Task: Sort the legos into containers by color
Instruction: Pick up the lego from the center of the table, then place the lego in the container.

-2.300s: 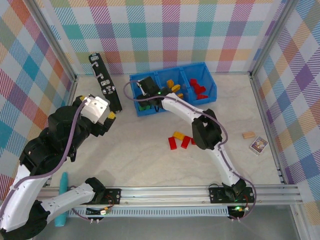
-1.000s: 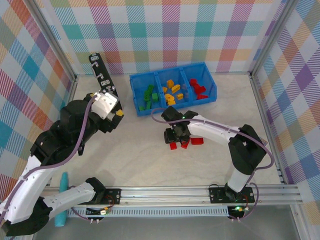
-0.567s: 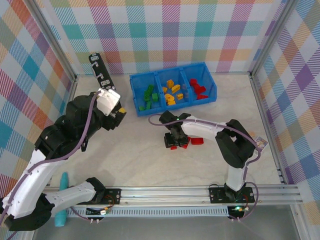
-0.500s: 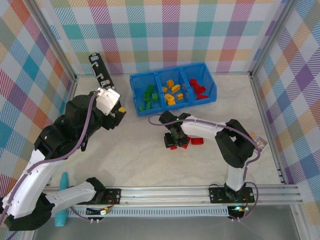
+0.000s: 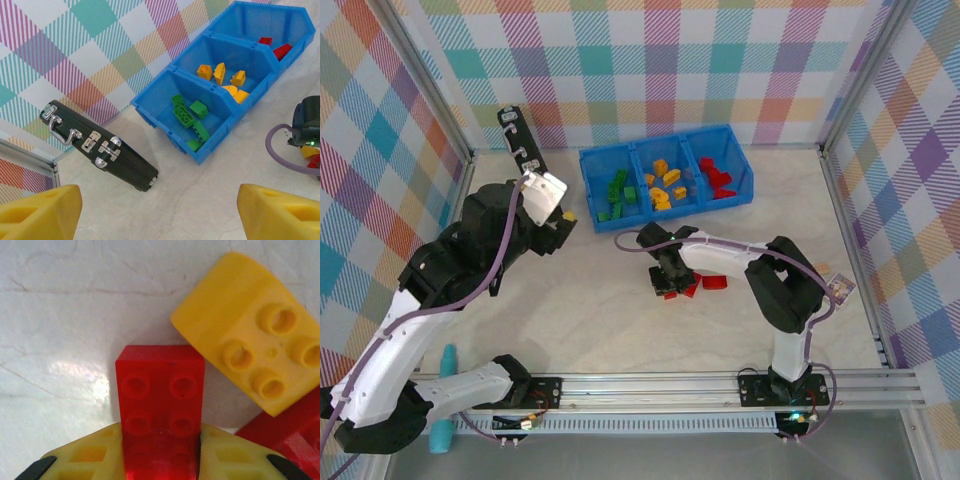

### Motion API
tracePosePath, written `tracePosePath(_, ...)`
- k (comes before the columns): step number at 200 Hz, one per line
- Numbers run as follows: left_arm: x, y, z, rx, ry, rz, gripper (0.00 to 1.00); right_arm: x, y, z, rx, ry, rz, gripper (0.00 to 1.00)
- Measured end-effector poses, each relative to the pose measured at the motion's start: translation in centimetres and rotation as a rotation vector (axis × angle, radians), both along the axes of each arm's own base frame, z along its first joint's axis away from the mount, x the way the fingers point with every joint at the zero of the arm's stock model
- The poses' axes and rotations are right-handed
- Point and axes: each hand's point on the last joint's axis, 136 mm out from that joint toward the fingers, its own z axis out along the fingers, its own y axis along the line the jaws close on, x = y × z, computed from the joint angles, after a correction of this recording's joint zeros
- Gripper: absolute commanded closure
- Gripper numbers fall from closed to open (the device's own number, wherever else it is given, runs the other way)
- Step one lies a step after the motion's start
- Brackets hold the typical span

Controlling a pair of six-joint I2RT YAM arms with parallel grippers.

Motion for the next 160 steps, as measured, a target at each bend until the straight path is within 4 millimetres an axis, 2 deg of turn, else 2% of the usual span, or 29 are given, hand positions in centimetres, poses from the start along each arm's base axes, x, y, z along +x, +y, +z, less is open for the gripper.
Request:
tracePosePath(18, 0.2, -0.1, -0.2, 0.004, 0.005, 0.000, 0.19, -0.2, -0.7, 1.4, -0.011, 0.000, 0.006, 0.71)
tracePosePath(36, 0.4, -0.3, -0.3, 0.009, 0.010, 0.000, 0.20, 0.7, -0.8, 4.7, 0.030, -0.047, 0.008, 0.71)
tracePosePath(60, 0.5, -0.3, -0.2, 0.006, 0.001, 0.006, 0.19, 4.2, -1.5, 10.3, 0.120, -0.185, -0.024, 0.70)
tracePosePath(79, 0.5, -0.3, 0.1, -0.006, -0.012, 0.006, 0.19, 8.0, -3.8, 13.3, 0.128, -0.308, -0.077, 0.69)
tracePosePath(108, 0.6, -0.3, 0.2, -0.005, -0.014, 0.008, 0.19, 13.6, -8.4, 15.0, 0.090, -0.459, -0.188, 0.68)
tracePosePath(128, 0.7, 0.1, 0.3, 0.004, -0.021, 0.030, 0.19, 17.6, -10.8, 15.8, 0.070, -0.535, -0.252, 0.68)
tracePosePath(143, 0.8, 0.4, 0.3, 0.009, -0.026, 0.044, 0.19, 21.1, -12.0, 16.2, 0.045, -0.593, -0.282, 0.68)
tracePosePath(160, 0.8, 0.5, 0.4, 0.011, -0.030, 0.053, 0.19, 24.6, -12.2, 15.8, 0.028, -0.634, -0.296, 0.68)
